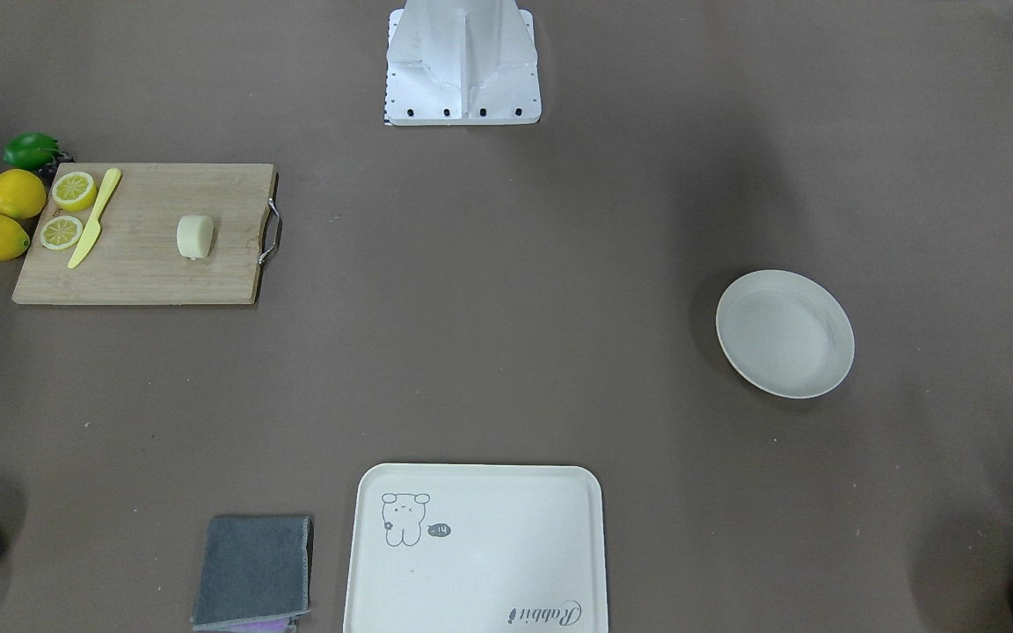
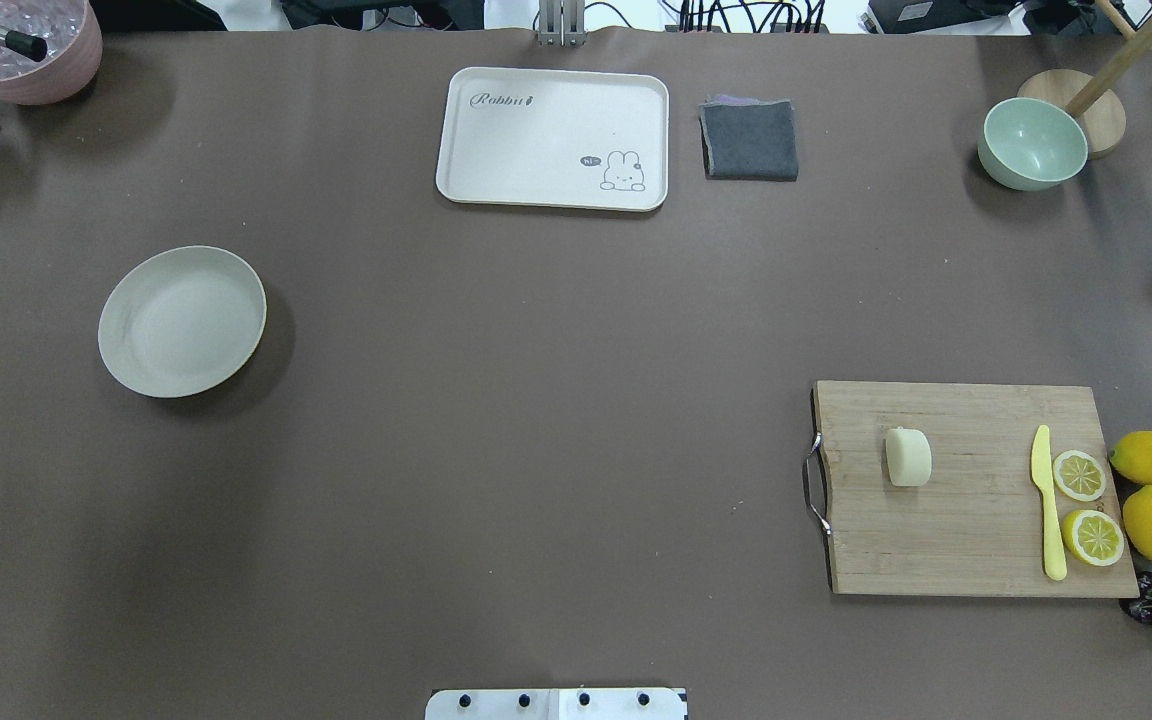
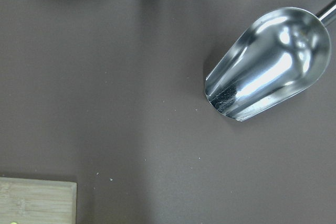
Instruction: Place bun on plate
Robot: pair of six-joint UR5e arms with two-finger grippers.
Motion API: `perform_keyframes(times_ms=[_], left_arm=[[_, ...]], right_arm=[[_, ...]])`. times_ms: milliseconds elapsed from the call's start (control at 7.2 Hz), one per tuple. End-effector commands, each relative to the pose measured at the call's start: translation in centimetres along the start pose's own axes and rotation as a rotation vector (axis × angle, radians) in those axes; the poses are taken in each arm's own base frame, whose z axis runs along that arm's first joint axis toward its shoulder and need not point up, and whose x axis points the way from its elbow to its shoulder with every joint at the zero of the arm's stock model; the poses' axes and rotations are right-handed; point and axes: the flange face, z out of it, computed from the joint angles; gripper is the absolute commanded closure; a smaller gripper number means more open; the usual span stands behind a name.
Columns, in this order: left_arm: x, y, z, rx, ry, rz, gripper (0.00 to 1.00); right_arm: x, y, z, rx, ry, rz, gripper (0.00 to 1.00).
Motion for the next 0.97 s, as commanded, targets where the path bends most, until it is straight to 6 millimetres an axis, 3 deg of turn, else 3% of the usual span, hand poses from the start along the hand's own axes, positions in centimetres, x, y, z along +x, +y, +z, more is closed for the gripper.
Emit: perform_keyframes(times_ms=[0,278,833], left_arm=[[0.3,0.0,-0.3,0.006,-0.001,0.009,0.02],[0.5,-0.2,-0.5,0.031,-0.003,0.034,0.02],[0.7,-0.4,-0.5,0.036,-0.004,0.041,0.03]], right_arm=[[-0.4,0.1,-0.5,0.010,-0.002,-0.008,0.00],[1.0,1.9,0.7,-0.016,0.006,0.017,0.00],[1.2,2.1,0.9,-0.024,0.002,0.033,0.00]])
